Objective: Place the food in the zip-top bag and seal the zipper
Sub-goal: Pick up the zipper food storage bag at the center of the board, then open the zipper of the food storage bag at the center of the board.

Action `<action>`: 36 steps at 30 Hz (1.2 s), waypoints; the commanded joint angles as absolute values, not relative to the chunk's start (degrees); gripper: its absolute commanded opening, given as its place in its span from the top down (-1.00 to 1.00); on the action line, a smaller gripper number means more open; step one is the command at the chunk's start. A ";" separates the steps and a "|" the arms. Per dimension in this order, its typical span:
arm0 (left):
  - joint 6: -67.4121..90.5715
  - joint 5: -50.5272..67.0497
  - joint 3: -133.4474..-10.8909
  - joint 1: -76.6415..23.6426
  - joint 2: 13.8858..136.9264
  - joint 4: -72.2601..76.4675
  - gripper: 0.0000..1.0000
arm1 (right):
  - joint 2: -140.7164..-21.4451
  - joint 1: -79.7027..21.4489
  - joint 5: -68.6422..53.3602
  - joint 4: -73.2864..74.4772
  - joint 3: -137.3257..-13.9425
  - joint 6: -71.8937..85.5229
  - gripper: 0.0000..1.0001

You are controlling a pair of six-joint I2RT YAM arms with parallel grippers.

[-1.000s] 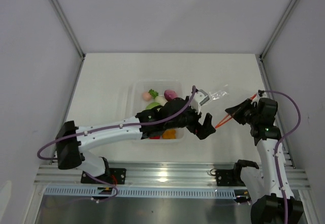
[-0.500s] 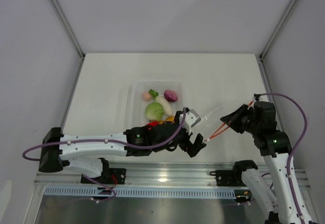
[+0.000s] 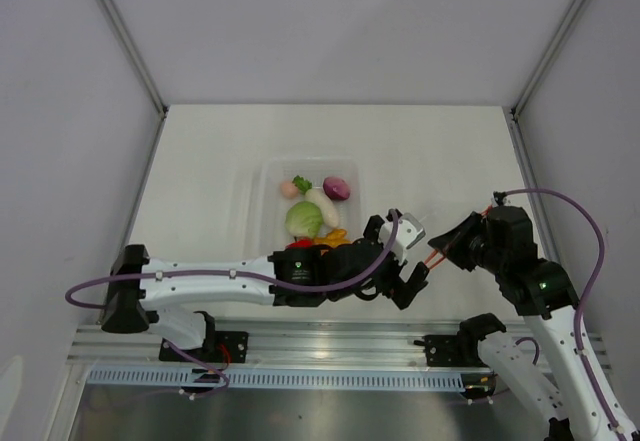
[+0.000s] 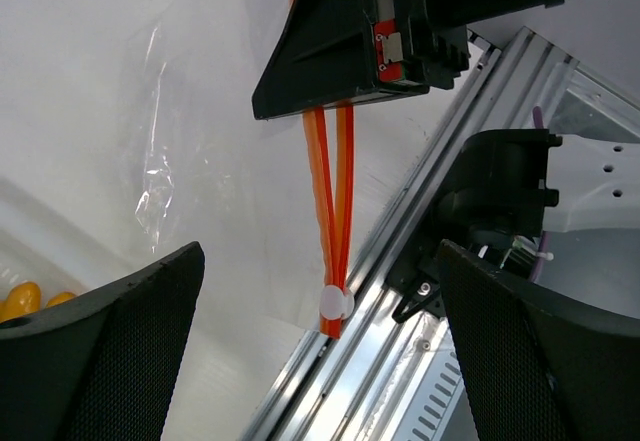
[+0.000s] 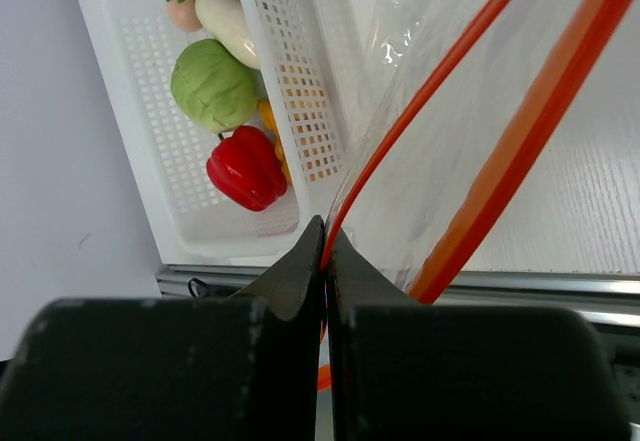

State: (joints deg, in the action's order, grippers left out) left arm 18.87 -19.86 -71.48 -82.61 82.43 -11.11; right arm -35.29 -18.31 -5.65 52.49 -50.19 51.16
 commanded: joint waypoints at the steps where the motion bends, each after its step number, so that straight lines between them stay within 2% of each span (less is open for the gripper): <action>1: 18.46 -22.85 -75.23 -82.97 84.46 -13.27 -0.99 | -34.89 -19.16 -3.87 52.29 -51.85 52.64 1.00; 9: 17.14 -26.98 -75.85 -82.79 87.10 -12.57 -0.95 | -32.96 -19.69 -4.75 52.91 -52.82 53.26 1.00; 15: 17.40 -24.97 -75.94 -81.83 87.63 -11.60 -0.71 | -32.87 -19.77 -5.19 53.70 -53.35 52.65 1.00; 31: 17.84 -21.00 -77.52 -80.69 87.27 -12.13 -0.68 | -32.96 -19.86 -5.89 53.09 -51.85 52.03 1.00; 36: 19.24 -19.25 -74.27 -79.46 85.61 -9.15 -0.63 | -32.78 -19.86 -5.80 53.61 -51.77 52.03 1.00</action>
State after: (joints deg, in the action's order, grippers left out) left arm 18.15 -20.93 -74.63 -80.38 87.59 -12.01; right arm -33.26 -19.44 -5.65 53.04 -51.13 52.45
